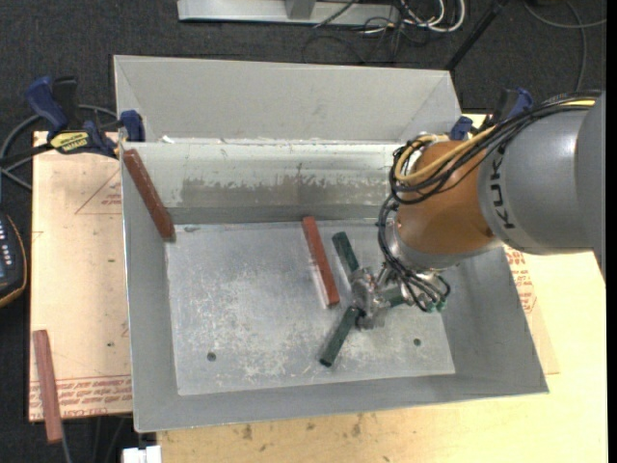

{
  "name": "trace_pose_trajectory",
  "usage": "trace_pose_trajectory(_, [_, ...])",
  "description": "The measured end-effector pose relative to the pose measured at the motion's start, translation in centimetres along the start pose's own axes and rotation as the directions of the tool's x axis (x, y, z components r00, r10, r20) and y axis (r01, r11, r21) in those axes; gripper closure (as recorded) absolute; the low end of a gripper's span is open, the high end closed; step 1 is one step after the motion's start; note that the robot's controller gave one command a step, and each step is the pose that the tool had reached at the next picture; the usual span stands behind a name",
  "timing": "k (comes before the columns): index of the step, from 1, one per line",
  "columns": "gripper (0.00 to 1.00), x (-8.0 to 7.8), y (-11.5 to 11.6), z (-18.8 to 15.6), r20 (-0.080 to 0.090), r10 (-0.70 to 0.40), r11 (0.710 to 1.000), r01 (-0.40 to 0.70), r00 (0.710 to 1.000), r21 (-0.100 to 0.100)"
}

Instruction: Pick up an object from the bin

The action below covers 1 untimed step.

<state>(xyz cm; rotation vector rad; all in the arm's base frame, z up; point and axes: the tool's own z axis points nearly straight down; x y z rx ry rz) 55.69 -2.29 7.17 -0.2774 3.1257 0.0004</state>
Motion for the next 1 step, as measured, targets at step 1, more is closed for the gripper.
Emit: trace_pose_trajectory(1, [1.0,5.3,-4.09,-13.74,0.006,0.052,0.999,-0.052,0.999,0.003])
